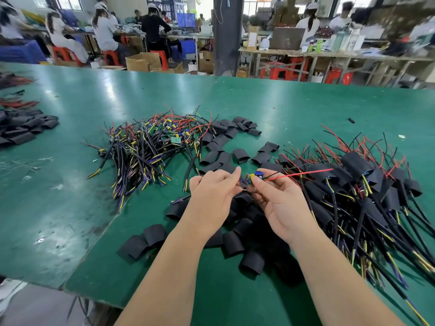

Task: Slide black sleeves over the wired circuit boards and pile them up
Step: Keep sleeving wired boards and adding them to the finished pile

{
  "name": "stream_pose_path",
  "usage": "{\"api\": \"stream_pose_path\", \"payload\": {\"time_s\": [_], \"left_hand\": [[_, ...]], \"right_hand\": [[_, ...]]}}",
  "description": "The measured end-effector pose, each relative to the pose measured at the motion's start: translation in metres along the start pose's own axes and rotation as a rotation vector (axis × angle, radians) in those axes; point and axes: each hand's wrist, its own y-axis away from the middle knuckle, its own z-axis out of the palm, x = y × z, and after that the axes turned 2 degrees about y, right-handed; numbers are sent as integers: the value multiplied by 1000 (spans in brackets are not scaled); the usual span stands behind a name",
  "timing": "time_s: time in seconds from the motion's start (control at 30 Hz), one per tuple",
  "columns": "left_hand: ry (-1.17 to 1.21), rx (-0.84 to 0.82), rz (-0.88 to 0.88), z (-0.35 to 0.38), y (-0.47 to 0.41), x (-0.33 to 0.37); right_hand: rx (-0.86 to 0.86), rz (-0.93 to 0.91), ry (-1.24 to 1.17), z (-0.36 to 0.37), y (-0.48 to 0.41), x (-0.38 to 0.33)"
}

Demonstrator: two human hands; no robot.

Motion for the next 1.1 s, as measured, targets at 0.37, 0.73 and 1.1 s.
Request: {"api": "stream_pose_path", "payload": {"time_s": [0.37,0.73,1.1], "left_hand": [[-87,-20,48,4,-1,2],[-77,236,39,-3,-1,10],[-205,428,-53,-79,-46,35]], "right_hand": [[59,-9,-37,-2,0,0],[-73,-45,-32,-5,0,0],[-795,-919,1710,72,46,41]]}}
